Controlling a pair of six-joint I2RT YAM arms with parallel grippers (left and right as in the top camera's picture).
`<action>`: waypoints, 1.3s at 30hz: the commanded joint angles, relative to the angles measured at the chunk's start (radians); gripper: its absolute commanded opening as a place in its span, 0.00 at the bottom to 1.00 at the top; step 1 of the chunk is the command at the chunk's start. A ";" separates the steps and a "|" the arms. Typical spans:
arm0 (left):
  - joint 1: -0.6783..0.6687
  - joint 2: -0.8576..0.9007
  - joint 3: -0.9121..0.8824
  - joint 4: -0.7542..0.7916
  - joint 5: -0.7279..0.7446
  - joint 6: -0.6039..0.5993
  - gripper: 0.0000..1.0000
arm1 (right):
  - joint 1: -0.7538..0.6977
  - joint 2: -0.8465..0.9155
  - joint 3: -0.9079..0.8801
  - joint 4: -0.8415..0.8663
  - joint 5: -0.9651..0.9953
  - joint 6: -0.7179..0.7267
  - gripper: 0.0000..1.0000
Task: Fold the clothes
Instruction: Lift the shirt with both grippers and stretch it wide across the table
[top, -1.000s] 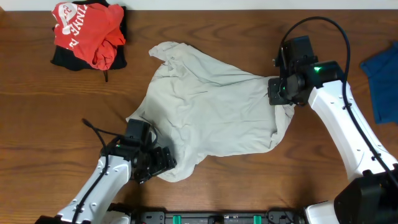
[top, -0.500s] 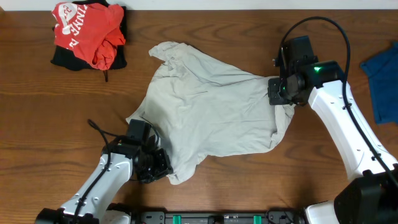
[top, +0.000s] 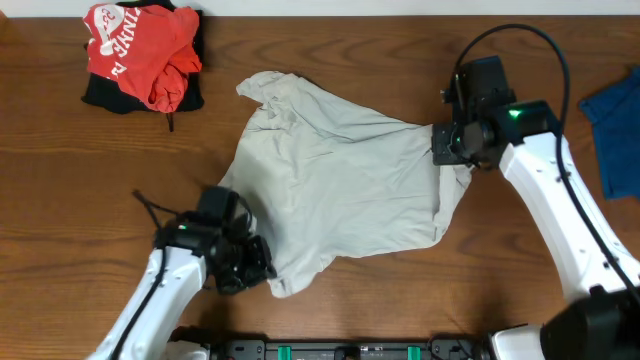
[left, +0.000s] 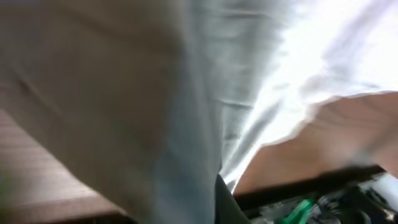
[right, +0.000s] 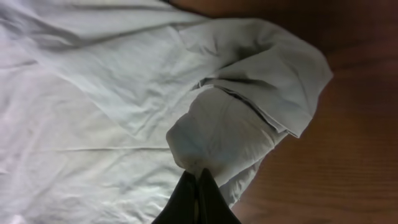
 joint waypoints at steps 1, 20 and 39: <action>0.000 -0.084 0.108 -0.056 0.010 0.028 0.06 | 0.010 -0.093 0.037 0.002 -0.013 0.030 0.01; 0.000 -0.273 0.624 -0.171 0.008 0.075 0.06 | 0.011 -0.415 0.253 -0.063 -0.011 0.064 0.01; 0.001 -0.245 1.126 -0.146 -0.320 0.107 0.06 | 0.011 -0.438 0.660 -0.160 0.209 0.090 0.01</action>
